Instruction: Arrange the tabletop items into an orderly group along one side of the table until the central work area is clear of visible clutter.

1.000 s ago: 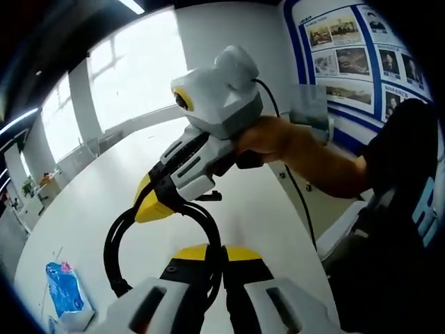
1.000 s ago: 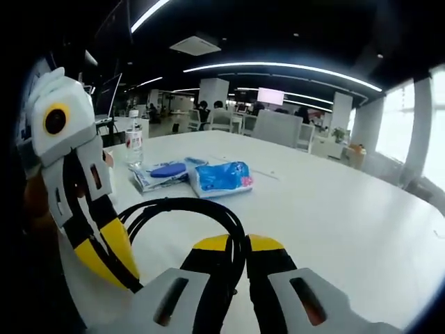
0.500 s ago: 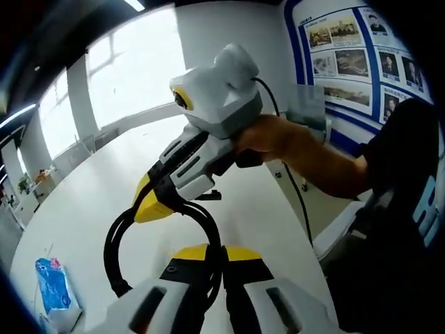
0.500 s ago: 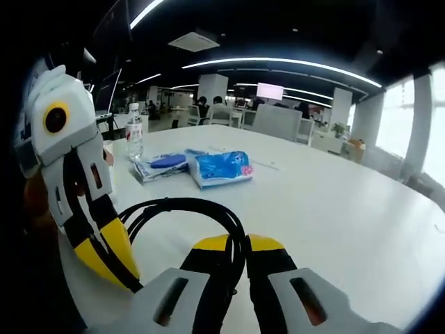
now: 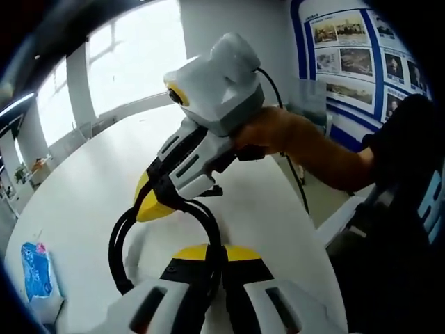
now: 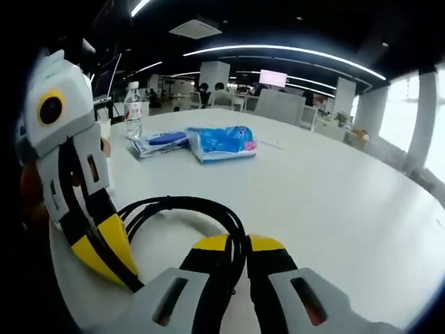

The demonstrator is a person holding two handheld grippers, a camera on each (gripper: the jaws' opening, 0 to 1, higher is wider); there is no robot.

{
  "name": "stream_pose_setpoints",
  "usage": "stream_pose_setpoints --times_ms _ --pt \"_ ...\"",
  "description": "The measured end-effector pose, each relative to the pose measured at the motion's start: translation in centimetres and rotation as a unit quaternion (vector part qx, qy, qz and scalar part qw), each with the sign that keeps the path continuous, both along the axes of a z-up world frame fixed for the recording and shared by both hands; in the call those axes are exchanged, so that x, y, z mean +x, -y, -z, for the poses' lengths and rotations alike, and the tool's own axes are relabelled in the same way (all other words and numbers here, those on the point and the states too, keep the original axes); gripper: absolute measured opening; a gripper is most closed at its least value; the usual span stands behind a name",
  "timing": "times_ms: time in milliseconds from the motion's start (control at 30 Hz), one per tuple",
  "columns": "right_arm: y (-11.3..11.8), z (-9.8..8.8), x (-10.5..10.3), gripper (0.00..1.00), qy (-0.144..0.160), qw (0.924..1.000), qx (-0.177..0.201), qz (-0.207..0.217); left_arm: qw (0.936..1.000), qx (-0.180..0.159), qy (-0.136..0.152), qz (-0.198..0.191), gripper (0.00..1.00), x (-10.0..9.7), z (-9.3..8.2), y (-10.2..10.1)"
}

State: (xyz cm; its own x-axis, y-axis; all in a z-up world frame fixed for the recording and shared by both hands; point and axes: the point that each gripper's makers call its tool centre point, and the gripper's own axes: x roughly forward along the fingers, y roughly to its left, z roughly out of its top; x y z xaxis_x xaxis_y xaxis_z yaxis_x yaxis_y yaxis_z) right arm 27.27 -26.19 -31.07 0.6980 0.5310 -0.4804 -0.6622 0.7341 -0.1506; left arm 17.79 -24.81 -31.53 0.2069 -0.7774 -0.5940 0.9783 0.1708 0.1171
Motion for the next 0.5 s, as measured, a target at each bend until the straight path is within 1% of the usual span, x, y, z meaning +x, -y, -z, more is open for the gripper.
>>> stream_pose_setpoints --times_ms 67,200,267,333,500 --pt "0.1 0.7 -0.2 0.06 -0.003 1.0 -0.007 0.001 1.0 0.003 0.0 0.0 0.03 0.0 0.3 0.1" --pt "0.1 1.4 -0.4 0.07 -0.008 0.9999 -0.011 0.002 1.0 0.005 -0.002 0.001 0.03 0.1 0.6 0.1" --pt "0.2 1.4 -0.2 0.07 -0.009 0.9999 -0.01 0.002 1.0 0.009 0.001 0.001 0.04 0.1 0.9 0.0" --pt "0.2 1.3 -0.1 0.07 -0.01 0.9999 -0.005 0.004 1.0 0.006 0.002 0.001 0.04 0.2 0.8 0.0" --pt "0.3 1.4 -0.7 0.07 -0.005 0.9997 -0.025 0.001 1.0 -0.002 -0.001 0.004 0.04 0.2 0.5 0.2"
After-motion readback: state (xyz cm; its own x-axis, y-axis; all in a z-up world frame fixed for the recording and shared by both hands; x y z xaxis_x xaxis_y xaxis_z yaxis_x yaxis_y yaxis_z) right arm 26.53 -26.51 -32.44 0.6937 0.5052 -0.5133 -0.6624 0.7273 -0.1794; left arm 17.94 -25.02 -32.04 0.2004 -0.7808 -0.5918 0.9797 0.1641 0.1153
